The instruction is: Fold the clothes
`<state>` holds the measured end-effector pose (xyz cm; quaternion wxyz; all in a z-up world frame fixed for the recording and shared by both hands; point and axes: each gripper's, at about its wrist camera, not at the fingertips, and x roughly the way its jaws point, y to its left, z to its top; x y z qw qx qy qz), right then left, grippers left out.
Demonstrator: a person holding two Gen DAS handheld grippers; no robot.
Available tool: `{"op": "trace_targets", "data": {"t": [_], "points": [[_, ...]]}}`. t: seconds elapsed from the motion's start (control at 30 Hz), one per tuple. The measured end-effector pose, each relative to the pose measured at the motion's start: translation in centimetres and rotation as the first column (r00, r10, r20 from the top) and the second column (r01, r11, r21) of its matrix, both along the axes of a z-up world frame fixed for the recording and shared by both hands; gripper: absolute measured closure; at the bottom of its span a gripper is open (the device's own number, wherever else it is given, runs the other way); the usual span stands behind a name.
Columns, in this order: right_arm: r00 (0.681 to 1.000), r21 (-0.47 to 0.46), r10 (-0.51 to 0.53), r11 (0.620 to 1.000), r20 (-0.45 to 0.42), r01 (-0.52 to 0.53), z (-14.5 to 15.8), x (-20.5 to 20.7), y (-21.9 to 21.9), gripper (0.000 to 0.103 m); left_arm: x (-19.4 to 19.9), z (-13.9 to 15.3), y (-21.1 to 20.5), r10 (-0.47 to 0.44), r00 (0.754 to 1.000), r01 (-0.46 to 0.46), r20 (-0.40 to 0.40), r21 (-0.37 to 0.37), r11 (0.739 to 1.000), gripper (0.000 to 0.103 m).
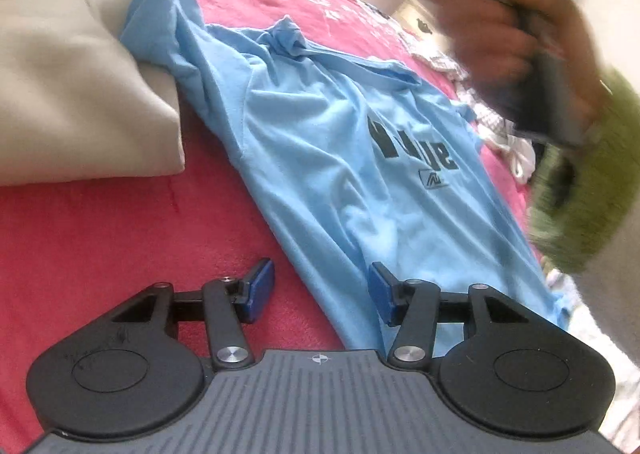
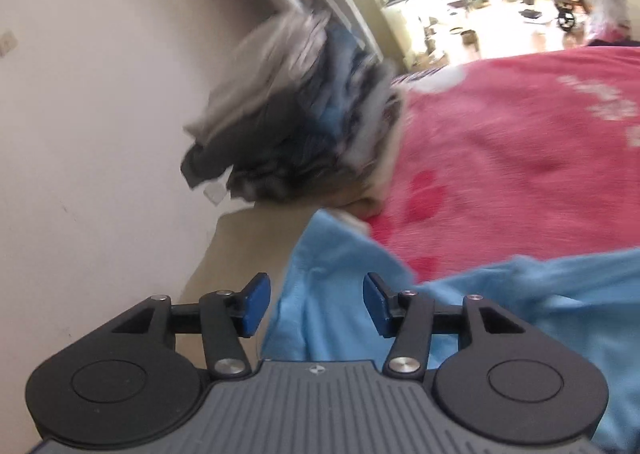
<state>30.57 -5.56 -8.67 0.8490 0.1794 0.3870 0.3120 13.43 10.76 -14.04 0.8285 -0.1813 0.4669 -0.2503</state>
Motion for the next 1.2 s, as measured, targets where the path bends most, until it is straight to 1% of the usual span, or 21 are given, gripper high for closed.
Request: {"op": "trace_targets", "data": {"t": [0.1,0.17,0.2,0.23,0.3,0.33,0.4,0.47,0.57,0.7,0.77,0.83,0.97,1.03,1.2], "points": [[0.993,0.039,-0.115,0.993,0.011,0.114,1.3,-2.0,-6.4,0.047,-0.2,0.4,0.1,0.023,1.0,-0.023,-0.009,0.004,1.0,0.053],[0.973,0.022,-0.233,0.972,-0.001,0.233,1.5,-3.2,-10.8,0.047,-0.4,0.6,0.0,0.044,0.999,-0.044,-0.013,0.015,0.999,0.054],[0.958,0.011,-0.287,0.958,-0.012,0.287,1.5,-3.7,-12.9,0.046,-0.4,0.8,0.0,0.058,0.998,-0.058,-0.013,0.025,0.998,0.057],[0.945,-0.011,-0.324,0.946,-0.035,0.324,1.0,-3.9,-14.3,0.046,-0.4,0.9,-0.1,0.071,0.997,-0.071,-0.009,0.037,0.997,0.058],[0.929,-0.07,-0.364,0.931,-0.066,0.359,-0.5,-4.0,-15.7,0.054,-0.4,1.1,-0.4,0.099,0.995,-0.1,0.012,0.069,0.993,0.06],[0.934,-0.102,-0.352,0.933,-0.061,0.345,-1.2,-3.9,-15.3,0.057,-0.4,1.2,-0.5,0.109,0.994,-0.111,0.03,0.095,0.989,0.06],[0.947,-0.173,-0.319,0.936,-0.038,0.308,-2.3,-3.3,-14.1,0.07,-0.4,1.3,-0.6,0.124,0.99,-0.132,0.063,0.14,0.981,0.061],[0.954,-0.2,-0.3,0.936,-0.018,0.291,-3.4,-1.4,-12.5,0.076,-0.2,1.1,-0.4,0.138,0.988,-0.147,0.07,0.154,0.977,0.062],[0.962,-0.241,-0.272,0.933,0.011,0.267,-5.1,1.5,-10.1,0.082,0.1,0.7,0.2,0.153,0.987,-0.158,0.052,0.126,0.979,0.062],[0.972,-0.295,-0.232,0.926,0.048,0.235,-7.2,5.4,-6.9,0.088,0.5,0.0,0.8,0.14,0.989,-0.144,0.055,0.091,0.985,0.062],[0.975,-0.322,-0.21,0.921,0.066,0.22,-8.3,7.3,-5.2,0.095,0.6,-0.2,1.0,0.132,0.989,-0.137,0.063,0.08,0.987,0.062],[0.977,-0.342,-0.196,0.915,0.082,0.212,-9.2,8.9,-4.1,0.095,0.7,-0.4,1.1,0.127,0.989,-0.132,0.072,0.071,0.989,0.062],[0.959,-0.289,-0.266,0.915,0.098,0.283,-7.1,7.8,-8.0,0.094,0.7,-0.5,1.1,0.11,0.99,-0.116,0.091,0.071,0.991,0.062],[0.948,-0.262,-0.3,0.911,0.105,0.318,-6.1,7.2,-9.9,0.091,0.7,-0.5,1.2,0.11,0.99,-0.116,0.09,0.066,0.991,0.062],[0.915,-0.193,-0.386,0.895,0.117,0.402,-3.6,5.8,-14.8,0.09,0.4,-0.2,1.4,0.13,0.989,-0.134,0.07,0.052,0.99,0.062]]}}
